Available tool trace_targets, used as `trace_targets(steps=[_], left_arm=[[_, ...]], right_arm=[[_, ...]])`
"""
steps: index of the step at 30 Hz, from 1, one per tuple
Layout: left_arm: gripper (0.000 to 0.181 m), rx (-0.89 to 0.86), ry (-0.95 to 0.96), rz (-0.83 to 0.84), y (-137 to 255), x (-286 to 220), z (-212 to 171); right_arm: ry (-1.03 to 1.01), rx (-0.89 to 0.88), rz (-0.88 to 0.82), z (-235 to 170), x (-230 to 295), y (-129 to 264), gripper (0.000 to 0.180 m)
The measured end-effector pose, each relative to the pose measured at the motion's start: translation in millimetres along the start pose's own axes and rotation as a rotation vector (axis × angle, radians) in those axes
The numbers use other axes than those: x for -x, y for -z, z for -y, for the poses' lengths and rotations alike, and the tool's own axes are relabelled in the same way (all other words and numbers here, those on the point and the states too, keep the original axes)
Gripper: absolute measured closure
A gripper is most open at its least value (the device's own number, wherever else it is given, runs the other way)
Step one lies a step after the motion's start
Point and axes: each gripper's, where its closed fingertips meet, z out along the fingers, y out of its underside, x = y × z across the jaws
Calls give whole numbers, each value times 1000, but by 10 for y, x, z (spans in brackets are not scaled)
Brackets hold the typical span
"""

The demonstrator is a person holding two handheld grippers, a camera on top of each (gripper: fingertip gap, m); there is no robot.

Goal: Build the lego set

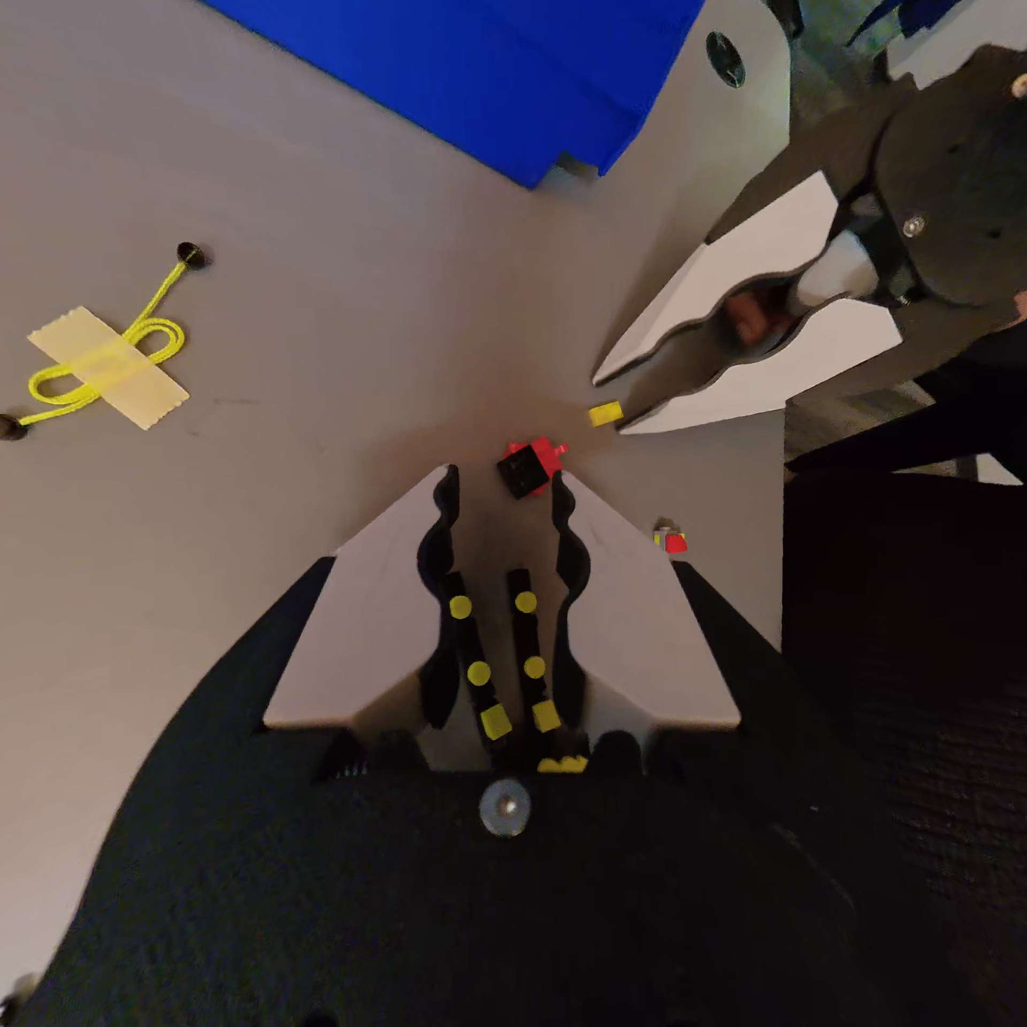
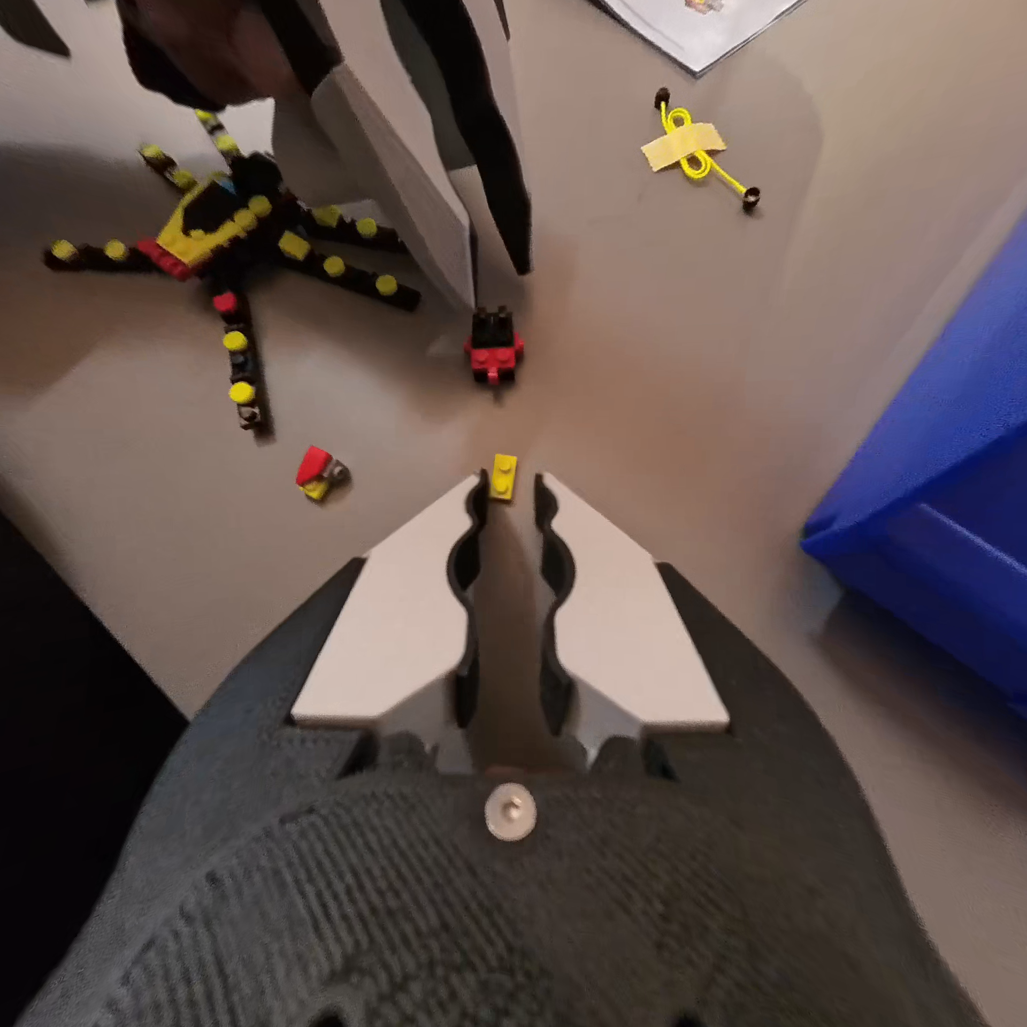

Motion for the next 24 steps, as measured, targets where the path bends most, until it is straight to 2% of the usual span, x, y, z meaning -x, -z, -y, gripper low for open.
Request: trace_targets(steps=[1,5,9,17,24], left_arm=[[152,-5,10,4,-6,7,4],[166,-60,85,-10,32,18,58],[169,-93,164,-18,84,91,71],[161,-39,181,-33,21,19,-30],[166,-12,187,-44,3,0,-73]], right_arm=[[21,6,-13,-3,-13,-4,173],[45,1,-4,73,-2,-24,173],[59,-70,-9,330,25,-40,173],[29,10,-26,403,113,-217,174],[-20,33,-40,427,102,-236,174]])
